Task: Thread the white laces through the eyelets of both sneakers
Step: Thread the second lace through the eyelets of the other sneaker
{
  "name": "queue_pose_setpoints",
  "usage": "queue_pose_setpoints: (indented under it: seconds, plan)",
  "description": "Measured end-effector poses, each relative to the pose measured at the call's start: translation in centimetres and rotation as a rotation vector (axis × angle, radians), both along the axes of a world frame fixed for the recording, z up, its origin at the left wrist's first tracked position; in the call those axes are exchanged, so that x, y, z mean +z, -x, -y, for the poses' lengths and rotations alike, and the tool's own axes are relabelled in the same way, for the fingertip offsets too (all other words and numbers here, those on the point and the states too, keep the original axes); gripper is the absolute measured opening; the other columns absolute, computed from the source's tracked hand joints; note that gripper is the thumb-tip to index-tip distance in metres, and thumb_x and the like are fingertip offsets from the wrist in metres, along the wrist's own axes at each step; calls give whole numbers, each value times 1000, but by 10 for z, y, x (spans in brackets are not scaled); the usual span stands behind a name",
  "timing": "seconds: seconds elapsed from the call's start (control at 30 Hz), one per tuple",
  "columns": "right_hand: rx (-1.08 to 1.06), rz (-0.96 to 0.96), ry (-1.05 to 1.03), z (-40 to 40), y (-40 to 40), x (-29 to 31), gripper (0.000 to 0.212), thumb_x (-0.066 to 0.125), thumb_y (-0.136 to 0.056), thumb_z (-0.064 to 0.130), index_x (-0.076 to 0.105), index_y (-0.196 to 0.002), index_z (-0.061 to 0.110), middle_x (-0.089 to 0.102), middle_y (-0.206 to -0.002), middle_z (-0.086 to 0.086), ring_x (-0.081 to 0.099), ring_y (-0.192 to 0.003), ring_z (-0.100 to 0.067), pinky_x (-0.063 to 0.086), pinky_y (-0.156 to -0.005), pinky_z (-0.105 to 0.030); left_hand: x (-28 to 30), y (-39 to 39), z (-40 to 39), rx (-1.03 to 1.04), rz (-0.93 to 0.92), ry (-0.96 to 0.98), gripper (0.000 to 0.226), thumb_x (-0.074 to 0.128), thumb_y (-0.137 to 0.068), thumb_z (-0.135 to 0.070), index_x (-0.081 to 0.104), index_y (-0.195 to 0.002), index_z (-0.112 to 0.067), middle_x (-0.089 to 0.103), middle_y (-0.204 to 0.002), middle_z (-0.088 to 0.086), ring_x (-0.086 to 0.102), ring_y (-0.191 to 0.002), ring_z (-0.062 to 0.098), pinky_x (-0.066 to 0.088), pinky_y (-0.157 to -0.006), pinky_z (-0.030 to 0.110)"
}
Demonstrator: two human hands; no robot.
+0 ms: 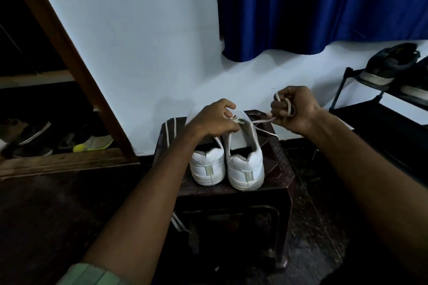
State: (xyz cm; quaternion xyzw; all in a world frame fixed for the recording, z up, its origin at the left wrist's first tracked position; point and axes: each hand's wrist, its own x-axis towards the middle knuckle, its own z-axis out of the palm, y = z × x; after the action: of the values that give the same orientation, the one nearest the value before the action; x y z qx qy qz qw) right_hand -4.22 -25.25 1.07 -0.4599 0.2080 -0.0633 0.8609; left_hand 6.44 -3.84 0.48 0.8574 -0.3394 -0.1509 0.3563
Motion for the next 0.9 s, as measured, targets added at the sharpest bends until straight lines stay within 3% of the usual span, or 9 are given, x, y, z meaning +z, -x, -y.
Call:
queue_pose_setpoints:
  seconds: [0.1, 0.17, 0.27, 0.37, 0.43, 0.5, 0.63, 0.77, 0.9]
  plan:
    - [96, -213, 357, -8, -7, -10, 30, 49, -95, 24, 40, -67, 19, 23, -53, 3, 18, -37, -12, 29, -45, -20, -1, -2, -3, -4, -3, 12, 46, 81, -81, -21, 66, -125, -27, 69, -116, -7, 64, -94, 4, 47, -74, 18]
    - [194, -347, 733, -19, -9, -18, 29, 57, -95, 22, 48, -67, 18, 36, -49, 2, 28, -33, -12, 29, -41, -18, -2, -2, -3, 0, -4, 28, 42, 80, -81, -20, 69, -121, -26, 70, -115, -8, 66, -94, 3, 48, -75, 17]
    - [385, -446, 1312, -32, -8, -21, 32, 57, -96, 12, 47, -68, 24, 53, -63, -2, 48, -42, -10, 35, -34, -20, -2, -2, -5, 4, -9, 50, 40, 80, -81, -18, 71, -119, -25, 71, -113, -7, 68, -99, 6, 51, -81, 18]
    - [275, -427, 1419, -28, -10, -23, 11, 69, -89, 18, 66, -81, 12, 64, -77, -6, 58, -63, -16, 49, -52, -22, -2, -6, -6, -15, -34, 56, 38, 82, -81, -20, 72, -118, -25, 72, -112, -5, 69, -102, 8, 53, -86, 21]
    - [127, -319, 1519, -24, -12, -25, 7, 76, -80, 23, 70, -84, 22, 71, -88, -4, 66, -83, -22, 53, -75, -31, -1, -6, -7, -26, -67, 83, 30, 80, -87, -25, 74, -116, -23, 75, -110, -4, 71, -101, 9, 54, -88, 24]
    - [116, -230, 1613, -24, -13, -31, 11, 74, -76, 21, 71, -79, 32, 75, -89, -1, 69, -88, -23, 54, -80, -33, 0, -7, -6, -3, -106, 134, 19, 70, -96, -25, 75, -114, -20, 77, -106, -3, 73, -98, 9, 55, -85, 25]
    - [118, -201, 1507, -33, -17, -31, 8, 71, -81, 9, 76, -79, 15, 72, -78, 0, 67, -77, -14, 50, -71, -30, -3, -7, -2, 55, -42, 172, 21, 57, -103, -21, 76, -112, -21, 75, -103, -7, 72, -94, 9, 51, -79, 25]
    - [18, 45, 832, -42, -16, -7, 15, 69, -96, 14, 65, -83, 6, 55, -64, -7, 51, -52, -16, 43, -56, -28, -4, -2, 4, -7, 6, 300, 25, 59, -103, -19, 72, -124, -26, 73, -119, -11, 66, -82, 0, 49, -81, 23]
    - [-8, 230, 618, -44, -10, 18, 19, 71, -96, 21, 64, -83, 9, 42, -56, 1, 33, -51, -14, 34, -49, -27, 8, 9, 11, -117, -78, 375, 22, 63, -102, -27, 74, -121, -23, 78, -104, -9, 72, -96, 7, 54, -95, 32]
